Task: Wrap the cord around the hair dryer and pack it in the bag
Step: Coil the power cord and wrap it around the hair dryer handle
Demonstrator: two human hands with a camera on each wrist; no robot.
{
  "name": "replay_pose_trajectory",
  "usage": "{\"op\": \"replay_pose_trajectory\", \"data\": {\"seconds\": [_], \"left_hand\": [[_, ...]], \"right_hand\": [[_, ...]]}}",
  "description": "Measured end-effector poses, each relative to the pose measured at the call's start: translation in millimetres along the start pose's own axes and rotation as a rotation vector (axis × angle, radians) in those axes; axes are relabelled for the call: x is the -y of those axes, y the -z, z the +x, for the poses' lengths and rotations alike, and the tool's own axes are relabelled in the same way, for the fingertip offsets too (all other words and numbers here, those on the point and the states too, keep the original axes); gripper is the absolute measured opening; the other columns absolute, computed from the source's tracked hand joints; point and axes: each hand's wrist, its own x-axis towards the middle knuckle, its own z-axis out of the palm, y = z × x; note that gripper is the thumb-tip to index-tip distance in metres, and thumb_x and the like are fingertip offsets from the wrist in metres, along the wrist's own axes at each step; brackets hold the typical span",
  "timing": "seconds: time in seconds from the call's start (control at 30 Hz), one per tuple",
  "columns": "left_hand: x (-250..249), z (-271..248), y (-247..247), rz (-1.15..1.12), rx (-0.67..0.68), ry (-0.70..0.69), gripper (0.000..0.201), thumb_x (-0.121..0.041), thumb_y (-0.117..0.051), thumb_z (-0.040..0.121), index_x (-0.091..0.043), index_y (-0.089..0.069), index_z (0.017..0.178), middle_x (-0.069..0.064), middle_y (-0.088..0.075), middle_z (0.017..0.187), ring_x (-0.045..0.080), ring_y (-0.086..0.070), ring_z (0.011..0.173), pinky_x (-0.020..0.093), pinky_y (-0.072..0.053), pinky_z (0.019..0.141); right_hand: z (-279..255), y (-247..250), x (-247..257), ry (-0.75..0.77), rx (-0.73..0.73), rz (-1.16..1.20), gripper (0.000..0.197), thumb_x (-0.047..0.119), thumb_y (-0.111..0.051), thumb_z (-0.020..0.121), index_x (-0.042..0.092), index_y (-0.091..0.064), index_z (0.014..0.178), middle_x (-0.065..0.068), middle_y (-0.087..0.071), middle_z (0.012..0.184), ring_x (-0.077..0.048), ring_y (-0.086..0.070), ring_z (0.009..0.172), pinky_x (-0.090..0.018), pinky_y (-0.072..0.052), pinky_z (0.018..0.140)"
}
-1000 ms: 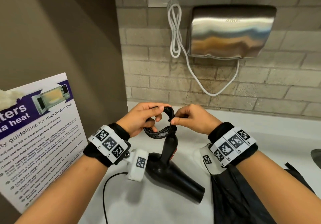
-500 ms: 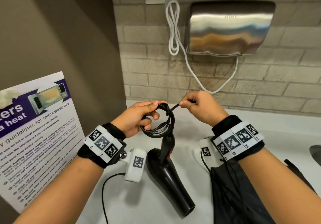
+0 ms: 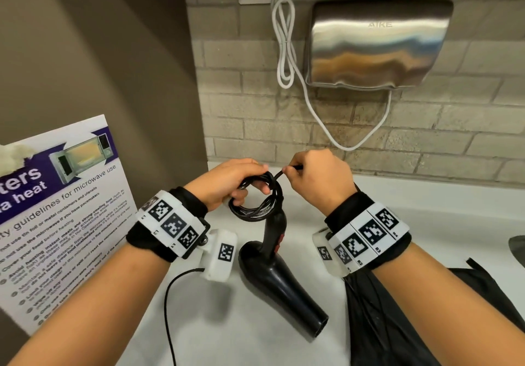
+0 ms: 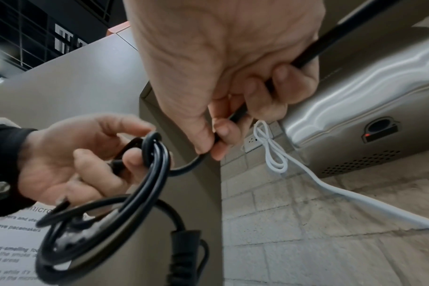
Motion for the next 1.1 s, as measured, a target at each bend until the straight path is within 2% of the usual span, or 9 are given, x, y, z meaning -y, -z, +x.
{"op": "replay_pose_trajectory", "data": {"seconds": [0.07,0.2,0.3,0.47,0.63,0.7,0.77,0.93,1.1], "left_hand": [[0,-1,-4,0.137,-0.044,-0.022,0.032,-0.039,-0.056,0.086,-0.012,-0.063,0.099,-0.003,-0.065,0.065,0.008,-0.024,0.037,0.019,-0.024,0.039],[-1,0,-9,0.196,-0.095,-0.032,0.028,-0.038,-0.057,0.087,-0.017,-0.069,0.102,0.001,-0.065,0.068,0.009,-0.025,0.04,0.019,-0.021,0.04],[-4,2,-16,0.272,-0.107,-0.027,0.024,-0.037,-0.055,0.089,-0.018,-0.069,0.093,0.003,-0.063,0.07,0.006,-0.025,0.034,0.018,-0.019,0.039],[-5,1,-6,0.145,-0.1,-0.047,0.029,-0.034,-0.051,0.091,-0.011,-0.069,0.095,0.002,-0.058,0.064,0.005,-0.02,0.033,0.015,-0.016,0.037],[1,-2,-10,0.038,-0.025,-0.059,0.028,-0.036,-0.051,0.09,-0.015,-0.07,0.089,-0.001,-0.056,0.057,0.005,-0.019,0.033,0.016,-0.016,0.038],[1,-4,-12,0.024,-0.008,-0.076,0.032,-0.042,-0.056,0.081,-0.013,-0.069,0.086,-0.003,-0.053,0.054,0.005,-0.02,0.033,0.016,-0.016,0.037],[1,-5,-14,0.02,-0.01,-0.094,0.047,-0.046,-0.06,0.069,-0.005,-0.068,0.091,-0.006,-0.049,0.052,0.004,-0.021,0.032,0.017,-0.015,0.037],[4,-6,-14,-0.045,-0.046,-0.101,0.02,-0.028,-0.056,0.087,-0.013,-0.066,0.077,-0.005,-0.046,0.051,0.004,-0.02,0.032,0.018,-0.013,0.038],[6,-3,-6,-0.073,-0.171,-0.13,0.016,-0.024,-0.055,0.089,-0.015,-0.067,0.084,-0.003,-0.043,0.062,0.004,-0.02,0.033,0.019,-0.011,0.041]], "right_hand": [[-1,-1,2,-0.005,-0.016,0.012,0.025,0.037,-0.047,0.09,0.021,-0.066,0.095,-0.004,-0.069,0.091,-0.027,-0.063,0.088,-0.029,-0.041,0.065],[-5,0,5,0.018,-0.025,0.059,0.027,0.036,-0.045,0.092,0.018,-0.065,0.098,-0.005,-0.069,0.091,-0.028,-0.063,0.088,-0.031,-0.044,0.066],[-6,3,10,0.065,-0.049,0.065,0.026,0.032,-0.042,0.093,0.018,-0.064,0.098,-0.005,-0.068,0.092,-0.027,-0.062,0.087,-0.029,-0.037,0.063],[-11,9,5,0.032,-0.07,0.142,0.026,0.037,-0.046,0.092,0.02,-0.065,0.094,-0.003,-0.068,0.089,-0.026,-0.061,0.086,-0.028,-0.036,0.063],[-9,11,5,0.03,-0.09,0.145,0.025,0.037,-0.047,0.092,0.021,-0.066,0.095,-0.003,-0.068,0.089,-0.025,-0.062,0.086,-0.028,-0.038,0.064],[-9,12,7,0.028,-0.1,0.142,0.024,0.036,-0.046,0.092,0.021,-0.065,0.094,-0.002,-0.068,0.09,-0.025,-0.062,0.086,-0.027,-0.038,0.064],[-9,13,9,0.025,-0.099,0.174,0.023,0.035,-0.047,0.092,0.022,-0.066,0.093,-0.001,-0.068,0.09,-0.024,-0.062,0.086,-0.027,-0.039,0.064],[-11,14,16,0.046,-0.15,0.255,0.02,0.033,-0.049,0.091,0.022,-0.066,0.092,0.002,-0.068,0.092,-0.02,-0.061,0.085,-0.026,-0.039,0.065],[-15,10,14,0.142,-0.172,0.388,0.02,0.028,-0.052,0.091,0.018,-0.068,0.095,0.001,-0.069,0.091,-0.015,-0.06,0.083,-0.03,-0.049,0.072]]}}
